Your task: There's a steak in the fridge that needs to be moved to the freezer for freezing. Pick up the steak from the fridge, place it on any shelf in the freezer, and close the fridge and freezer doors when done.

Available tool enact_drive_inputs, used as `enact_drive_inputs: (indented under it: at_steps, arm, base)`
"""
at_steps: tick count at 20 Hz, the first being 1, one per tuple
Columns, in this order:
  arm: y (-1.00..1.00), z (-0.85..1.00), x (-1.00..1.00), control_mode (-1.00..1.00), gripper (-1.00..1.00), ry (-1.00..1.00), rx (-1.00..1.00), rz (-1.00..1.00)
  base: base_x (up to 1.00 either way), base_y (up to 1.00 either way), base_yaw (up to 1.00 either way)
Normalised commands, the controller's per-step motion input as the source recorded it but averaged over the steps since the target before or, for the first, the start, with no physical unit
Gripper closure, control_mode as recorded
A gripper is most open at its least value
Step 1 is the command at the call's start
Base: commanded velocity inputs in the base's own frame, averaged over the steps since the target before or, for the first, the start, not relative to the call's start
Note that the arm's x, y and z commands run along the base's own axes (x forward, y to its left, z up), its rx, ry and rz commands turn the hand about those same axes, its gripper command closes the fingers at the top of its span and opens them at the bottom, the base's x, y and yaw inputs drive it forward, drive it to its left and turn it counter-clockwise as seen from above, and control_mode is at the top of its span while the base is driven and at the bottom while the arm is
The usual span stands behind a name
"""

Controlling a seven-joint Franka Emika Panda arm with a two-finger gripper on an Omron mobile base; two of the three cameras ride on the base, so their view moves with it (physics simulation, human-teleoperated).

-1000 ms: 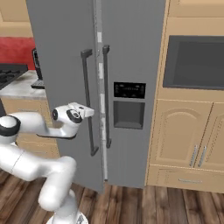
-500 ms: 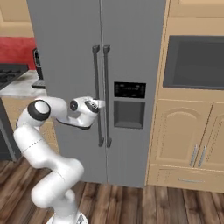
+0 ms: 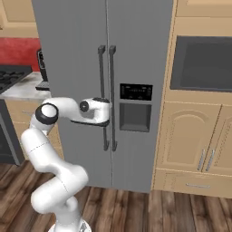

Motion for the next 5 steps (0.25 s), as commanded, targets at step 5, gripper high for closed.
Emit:
enact_drive_inputs:
  at_steps: [5]
  arm:
    - [-0.35, 0.00, 0.73, -1.00, -1.00, 0.08, 0.05, 0.23]
  base:
    - [0.00, 0.00, 0.00]
